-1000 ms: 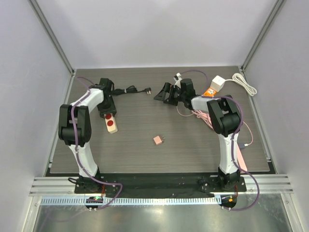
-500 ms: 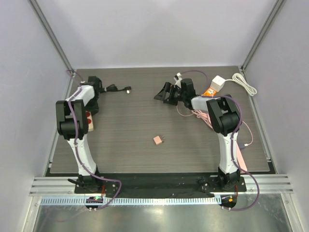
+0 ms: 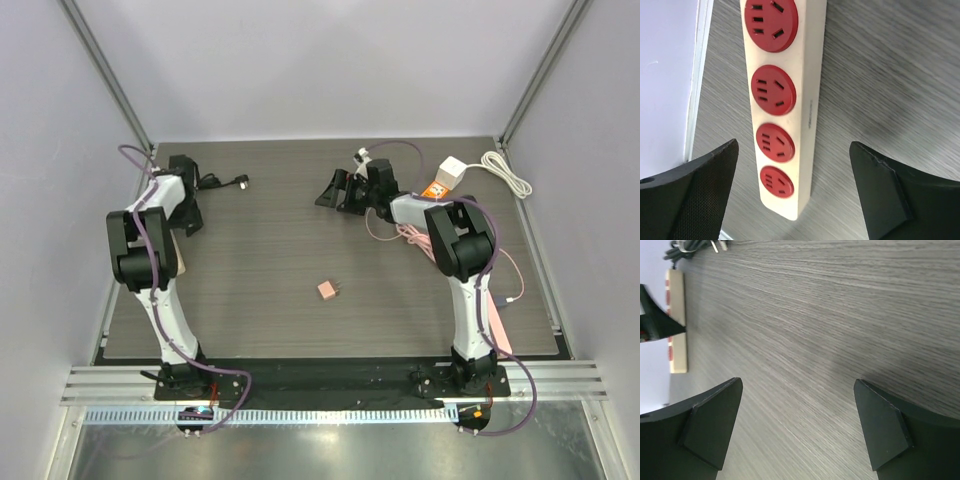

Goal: Pull the plug off the socket

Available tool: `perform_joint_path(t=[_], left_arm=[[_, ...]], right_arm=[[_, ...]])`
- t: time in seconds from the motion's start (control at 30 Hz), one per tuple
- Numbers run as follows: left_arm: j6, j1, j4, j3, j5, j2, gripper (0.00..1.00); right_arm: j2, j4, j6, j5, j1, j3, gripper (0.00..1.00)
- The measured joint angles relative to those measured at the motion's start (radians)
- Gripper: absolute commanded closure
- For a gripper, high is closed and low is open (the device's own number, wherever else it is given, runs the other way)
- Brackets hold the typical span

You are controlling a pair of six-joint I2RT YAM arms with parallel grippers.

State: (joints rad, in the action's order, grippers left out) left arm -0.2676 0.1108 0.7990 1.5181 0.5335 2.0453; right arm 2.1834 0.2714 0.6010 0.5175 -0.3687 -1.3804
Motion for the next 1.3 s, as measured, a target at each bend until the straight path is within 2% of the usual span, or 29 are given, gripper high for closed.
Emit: perform_joint_path(t=[0.17, 0.33, 0.5, 0.67, 0.8, 1.03, 1.2, 1.3], left_arm=[[-0.034, -0.033, -0.004, -0.004, -0.048, -0.102, 0.09], [-0.071, -0.096, -0.047, -0.027, -0.185, -0.261, 0.14], [-0.132, -0.125, -0.100, -0.091, -0.382, -0.365, 0.17], [-0.175, -0.179, -0.134, -0.148, -0.529, -0.422, 0.17], [-0.195, -0.226, -0.152, -0.169, -0.612, -0.462, 0.17], [-0.227, -0.233, -0.191, -0.177, -0.706, -0.475, 0.18], [-0.248, -0.233, -0.199, -0.190, -0.753, -0.475, 0.18], [-0.254, -0.233, -0.209, -0.193, -0.778, -0.475, 0.18]], right_arm=[[-0.028, -0.111, -0.051, -0.155, -0.048, -0.026, 0.00], [-0.103, -0.282, -0.060, -0.305, -0.075, -0.010, 0.00], [-0.301, -0.409, -0.078, -0.448, -0.066, 0.143, 0.00], [-0.560, -0.506, -0.073, -0.505, 0.003, 0.278, 0.00], [-0.655, -0.537, -0.064, -0.513, 0.146, 0.280, 0.00], [-0.577, -0.608, -0.011, -0.660, 0.320, 0.137, 0.00], [-0.391, -0.610, 0.037, -0.748, 0.346, -0.031, 0.00], [-0.288, -0.608, 0.079, -0.808, 0.338, -0.066, 0.00]])
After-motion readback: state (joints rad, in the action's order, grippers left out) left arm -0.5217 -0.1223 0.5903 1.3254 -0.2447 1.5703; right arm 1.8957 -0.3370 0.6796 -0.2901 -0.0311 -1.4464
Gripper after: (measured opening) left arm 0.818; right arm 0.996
